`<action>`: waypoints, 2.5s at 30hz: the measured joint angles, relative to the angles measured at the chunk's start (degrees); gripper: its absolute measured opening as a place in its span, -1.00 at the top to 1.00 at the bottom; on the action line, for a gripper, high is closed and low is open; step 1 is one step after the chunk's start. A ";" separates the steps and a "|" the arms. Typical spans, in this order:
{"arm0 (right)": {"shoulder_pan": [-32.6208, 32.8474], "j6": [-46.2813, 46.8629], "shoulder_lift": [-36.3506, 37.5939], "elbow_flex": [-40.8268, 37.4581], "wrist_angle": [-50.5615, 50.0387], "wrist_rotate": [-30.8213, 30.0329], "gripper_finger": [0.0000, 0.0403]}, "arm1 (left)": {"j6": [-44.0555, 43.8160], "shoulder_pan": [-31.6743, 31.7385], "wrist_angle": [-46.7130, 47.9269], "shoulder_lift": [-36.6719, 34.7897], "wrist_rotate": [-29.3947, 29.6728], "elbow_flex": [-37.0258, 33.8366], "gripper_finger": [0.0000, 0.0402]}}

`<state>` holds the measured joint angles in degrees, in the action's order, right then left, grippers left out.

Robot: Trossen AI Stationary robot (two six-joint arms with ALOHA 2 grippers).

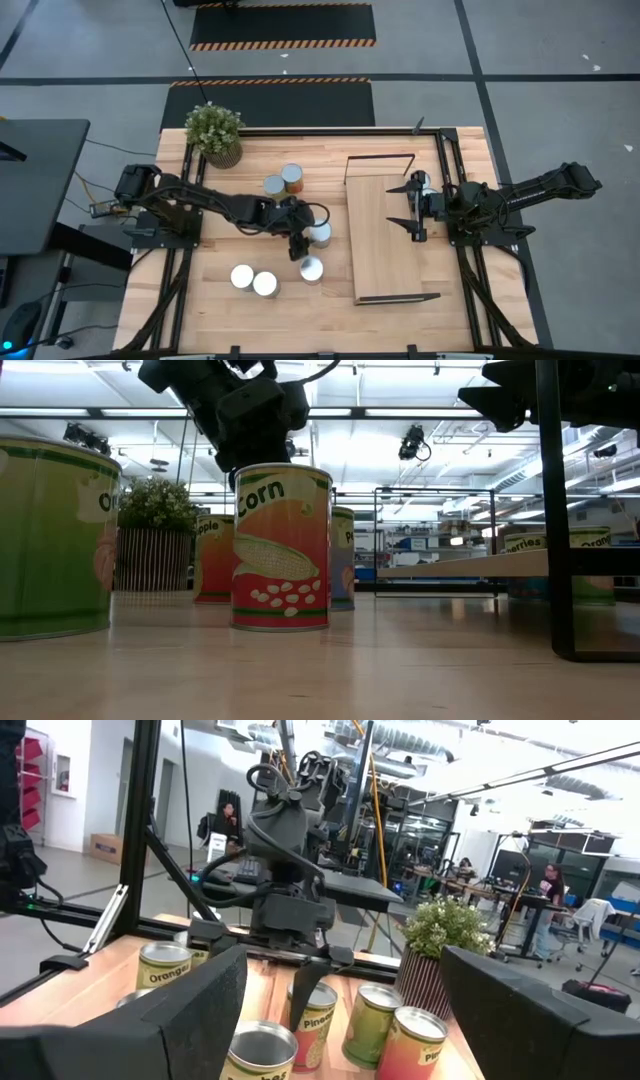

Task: Pick and place cans onto a shelf
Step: Put the canned peaches on the shelf

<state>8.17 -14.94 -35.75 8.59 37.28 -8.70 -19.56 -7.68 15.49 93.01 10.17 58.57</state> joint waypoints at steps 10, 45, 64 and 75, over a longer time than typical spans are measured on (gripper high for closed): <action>0.00 0.22 0.00 0.01 0.17 -0.08 -0.69 | 0.73 0.02 1.18 -0.02 2.09 0.00 -0.65; 0.01 0.43 -0.76 0.01 1.02 0.87 -0.69 | 8.76 1.72 -6.64 4.57 2.42 0.02 -0.90; -0.05 0.30 -1.05 3.65 -8.65 -4.33 -0.62 | 10.43 6.29 -8.94 5.97 -3.83 2.14 -0.57; -0.05 4.47 -1.22 21.19 -41.61 -13.25 -0.56 | 20.16 12.70 -0.90 6.41 -9.01 18.87 -0.58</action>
<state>8.12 -10.47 -36.97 29.78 -4.33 -21.95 0.60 5.02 14.59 99.43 1.17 77.43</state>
